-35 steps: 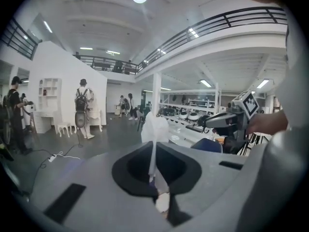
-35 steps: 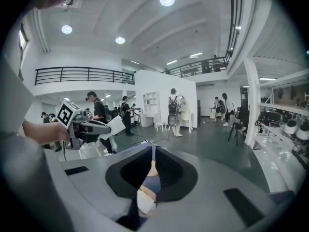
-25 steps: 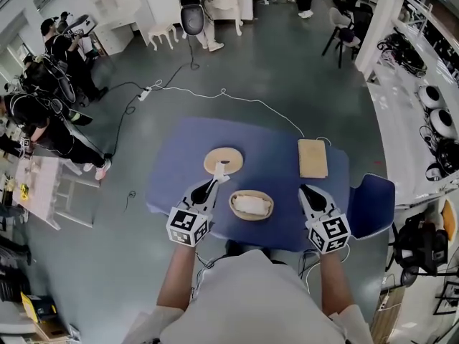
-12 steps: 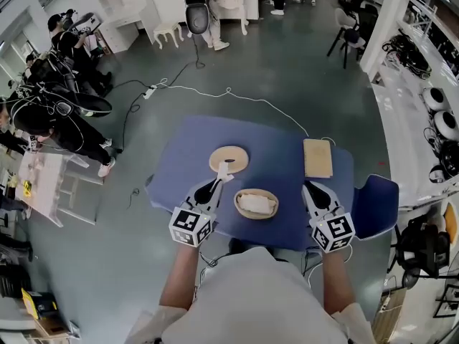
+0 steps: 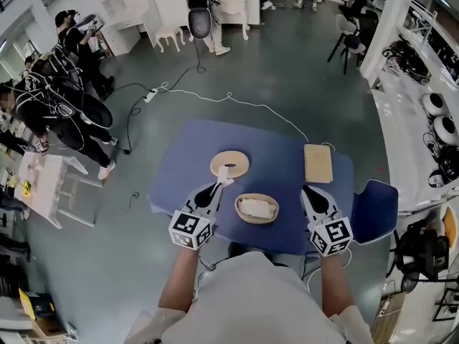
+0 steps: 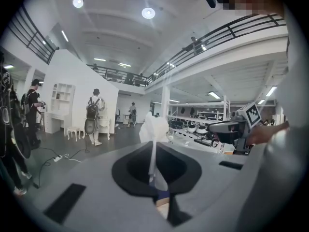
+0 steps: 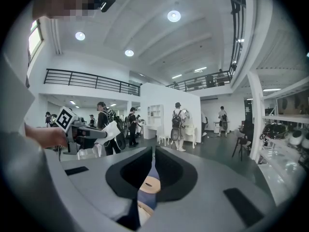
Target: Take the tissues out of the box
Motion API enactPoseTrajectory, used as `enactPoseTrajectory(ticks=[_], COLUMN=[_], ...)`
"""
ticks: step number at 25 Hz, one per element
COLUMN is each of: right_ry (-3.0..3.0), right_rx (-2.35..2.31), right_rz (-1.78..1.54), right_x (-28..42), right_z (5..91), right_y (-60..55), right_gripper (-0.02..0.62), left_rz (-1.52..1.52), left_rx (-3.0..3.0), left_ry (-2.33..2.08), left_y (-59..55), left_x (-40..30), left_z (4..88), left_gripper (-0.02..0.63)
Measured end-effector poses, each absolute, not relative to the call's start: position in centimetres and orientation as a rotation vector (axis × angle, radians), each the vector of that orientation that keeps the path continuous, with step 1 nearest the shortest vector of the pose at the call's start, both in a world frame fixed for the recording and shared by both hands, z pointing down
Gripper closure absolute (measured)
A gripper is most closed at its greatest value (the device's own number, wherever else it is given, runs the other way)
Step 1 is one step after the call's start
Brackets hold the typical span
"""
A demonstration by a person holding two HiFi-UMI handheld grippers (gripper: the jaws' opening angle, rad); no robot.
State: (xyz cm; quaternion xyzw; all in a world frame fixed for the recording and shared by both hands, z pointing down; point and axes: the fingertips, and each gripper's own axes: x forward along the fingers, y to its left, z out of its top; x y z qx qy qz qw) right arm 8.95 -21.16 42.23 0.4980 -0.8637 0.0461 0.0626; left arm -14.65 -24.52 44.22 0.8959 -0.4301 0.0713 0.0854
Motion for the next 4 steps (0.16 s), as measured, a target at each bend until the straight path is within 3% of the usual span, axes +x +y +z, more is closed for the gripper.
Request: enactPoseTrajectory(ticks=[4], right_ry=[-2.621], right_rx=[1.504], right_rz=[0.111], right_x=[8.74], right_z=[41.75], right_y=[-21.16], right_gripper=[0.552], left_rz=[0.204], left_rx=[2.67], left_ry=[-1.278], left_y=[-24.59], left_x=[-14.89], left_z=[44.18], left_gripper=[0.594])
